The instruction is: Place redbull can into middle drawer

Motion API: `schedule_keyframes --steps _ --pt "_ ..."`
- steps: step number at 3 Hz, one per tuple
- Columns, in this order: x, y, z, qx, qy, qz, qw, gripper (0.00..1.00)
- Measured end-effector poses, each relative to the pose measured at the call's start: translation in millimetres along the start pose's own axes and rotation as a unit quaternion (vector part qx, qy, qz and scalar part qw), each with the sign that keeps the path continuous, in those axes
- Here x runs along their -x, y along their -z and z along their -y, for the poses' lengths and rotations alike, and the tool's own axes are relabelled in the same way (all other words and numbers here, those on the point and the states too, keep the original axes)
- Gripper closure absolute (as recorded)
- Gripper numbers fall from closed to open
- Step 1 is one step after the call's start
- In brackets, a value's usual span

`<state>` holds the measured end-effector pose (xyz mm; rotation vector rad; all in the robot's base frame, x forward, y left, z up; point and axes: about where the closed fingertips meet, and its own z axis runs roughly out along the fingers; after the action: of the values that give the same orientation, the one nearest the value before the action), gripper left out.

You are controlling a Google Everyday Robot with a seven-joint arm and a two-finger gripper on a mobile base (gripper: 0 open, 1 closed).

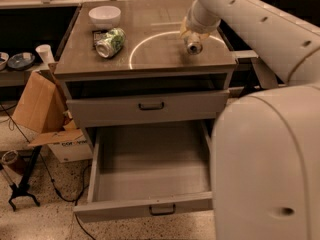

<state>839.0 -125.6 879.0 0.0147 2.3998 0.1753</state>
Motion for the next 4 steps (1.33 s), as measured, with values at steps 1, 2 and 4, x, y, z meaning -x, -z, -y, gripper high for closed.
schedule_keyframes --steps 1,2,4 --pt "-14 37 5 0.064 0.026 0.003 0.9976 1.00" --pt "-43 62 10 0.157 0.028 -0.018 0.9870 1.00" --pt "-113 94 13 0.360 0.091 -0.072 0.9256 1.00"
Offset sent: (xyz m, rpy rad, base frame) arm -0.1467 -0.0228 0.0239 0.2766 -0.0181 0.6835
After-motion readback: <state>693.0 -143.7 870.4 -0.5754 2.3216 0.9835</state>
